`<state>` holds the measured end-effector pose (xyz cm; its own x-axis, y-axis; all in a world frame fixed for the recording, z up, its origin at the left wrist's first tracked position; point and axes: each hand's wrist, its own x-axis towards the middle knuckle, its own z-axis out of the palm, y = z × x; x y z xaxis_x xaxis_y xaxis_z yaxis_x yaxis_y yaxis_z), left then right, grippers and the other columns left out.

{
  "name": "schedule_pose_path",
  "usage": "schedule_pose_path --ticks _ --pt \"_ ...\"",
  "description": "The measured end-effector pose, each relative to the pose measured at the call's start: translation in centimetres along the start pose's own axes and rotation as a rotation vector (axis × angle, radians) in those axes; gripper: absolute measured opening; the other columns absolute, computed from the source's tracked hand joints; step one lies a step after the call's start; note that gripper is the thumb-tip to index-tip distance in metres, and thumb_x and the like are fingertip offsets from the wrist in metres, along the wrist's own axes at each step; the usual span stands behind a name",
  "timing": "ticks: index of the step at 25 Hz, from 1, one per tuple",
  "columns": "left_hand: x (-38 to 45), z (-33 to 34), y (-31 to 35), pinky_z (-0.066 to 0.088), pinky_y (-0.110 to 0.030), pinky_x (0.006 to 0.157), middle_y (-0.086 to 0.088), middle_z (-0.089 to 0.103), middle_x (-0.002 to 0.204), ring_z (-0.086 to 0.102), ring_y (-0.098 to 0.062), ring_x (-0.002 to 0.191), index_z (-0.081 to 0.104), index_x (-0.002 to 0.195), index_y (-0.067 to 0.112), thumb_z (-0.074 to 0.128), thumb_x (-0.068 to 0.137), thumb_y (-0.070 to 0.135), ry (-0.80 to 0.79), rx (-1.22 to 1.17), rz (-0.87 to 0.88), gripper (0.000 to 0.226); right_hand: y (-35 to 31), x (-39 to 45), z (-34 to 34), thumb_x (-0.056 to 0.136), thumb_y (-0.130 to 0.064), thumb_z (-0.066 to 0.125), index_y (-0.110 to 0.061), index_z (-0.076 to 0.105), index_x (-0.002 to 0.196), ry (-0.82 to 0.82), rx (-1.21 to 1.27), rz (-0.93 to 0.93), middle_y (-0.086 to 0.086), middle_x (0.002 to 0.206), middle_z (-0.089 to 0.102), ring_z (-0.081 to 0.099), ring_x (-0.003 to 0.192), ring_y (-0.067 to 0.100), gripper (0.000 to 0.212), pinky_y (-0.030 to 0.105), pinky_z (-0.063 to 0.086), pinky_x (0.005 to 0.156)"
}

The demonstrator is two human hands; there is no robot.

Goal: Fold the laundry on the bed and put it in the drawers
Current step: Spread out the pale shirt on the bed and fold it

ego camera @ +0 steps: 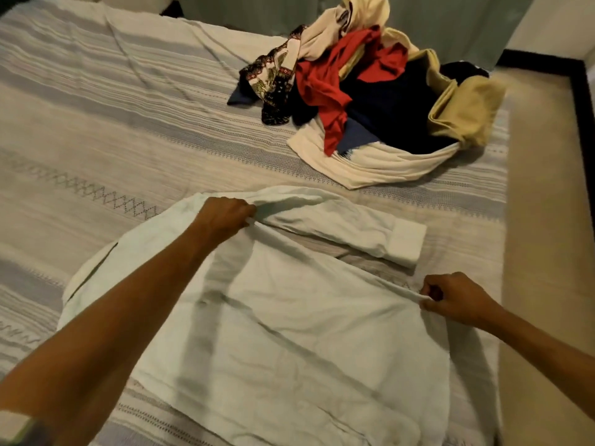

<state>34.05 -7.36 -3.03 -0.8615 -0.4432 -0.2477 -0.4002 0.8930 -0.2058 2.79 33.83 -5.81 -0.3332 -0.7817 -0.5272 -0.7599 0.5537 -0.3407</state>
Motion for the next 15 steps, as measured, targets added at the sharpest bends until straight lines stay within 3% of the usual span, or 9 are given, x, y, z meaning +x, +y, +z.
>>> schedule_pose_path --ticks 2,4,8,11,15 --pt "-3.3 -0.1 -0.7 0.039 -0.029 0.050 0.000 0.076 0.096 0.071 -0.027 0.068 0.066 0.115 0.025 0.078 0.088 0.029 0.122 -0.016 0.127 0.030 -2.7 -3.1 0.1 0.087 -0.029 0.076 -0.031 0.056 0.086 0.148 -0.141 -0.091 -0.013 0.074 0.061 0.058 0.064 0.010 0.020 0.031 0.050 0.058" --pt "-7.1 0.7 -1.4 0.040 -0.026 0.041 -0.002 0.071 0.077 0.062 -0.025 0.047 0.071 0.108 0.021 0.089 0.073 0.018 0.176 -0.036 0.289 0.039 -5.2 -6.7 1.4 0.085 -0.021 0.071 -0.028 0.051 0.090 0.369 -0.316 -0.339 -0.011 0.072 0.057 0.052 0.056 0.009 0.022 0.027 0.046 0.051" --pt "-13.9 4.3 -2.5 0.042 -0.028 0.038 -0.004 0.061 0.076 0.055 -0.025 0.043 0.068 0.098 0.018 0.091 0.062 0.008 0.125 0.022 0.340 0.045 -8.3 -12.7 8.4 0.089 -0.018 0.047 -0.022 0.059 0.095 0.361 -0.588 -0.744 -0.002 0.072 0.055 0.053 0.056 0.019 0.013 0.032 0.049 0.056" --pt "-16.8 6.9 -1.9 0.038 -0.028 0.043 -0.006 0.062 0.078 0.057 -0.027 0.045 0.070 0.091 0.016 0.094 0.055 0.007 0.045 0.071 0.276 0.045 -8.0 -13.6 13.9 0.099 -0.002 0.030 -0.021 0.060 0.085 0.391 -0.731 -0.761 0.000 0.065 0.048 0.046 0.051 0.021 0.038 0.030 0.046 0.053" --pt "-17.7 8.8 0.5 0.025 -0.029 0.046 -0.006 0.058 0.069 0.053 -0.026 0.039 0.065 0.079 0.014 0.097 0.058 0.012 0.027 0.048 0.221 0.038 -7.9 -12.2 16.1 0.080 -0.010 0.041 -0.020 0.067 0.089 0.237 -0.743 -0.616 0.000 0.067 0.053 0.050 0.050 0.021 0.030 0.034 0.050 0.053"
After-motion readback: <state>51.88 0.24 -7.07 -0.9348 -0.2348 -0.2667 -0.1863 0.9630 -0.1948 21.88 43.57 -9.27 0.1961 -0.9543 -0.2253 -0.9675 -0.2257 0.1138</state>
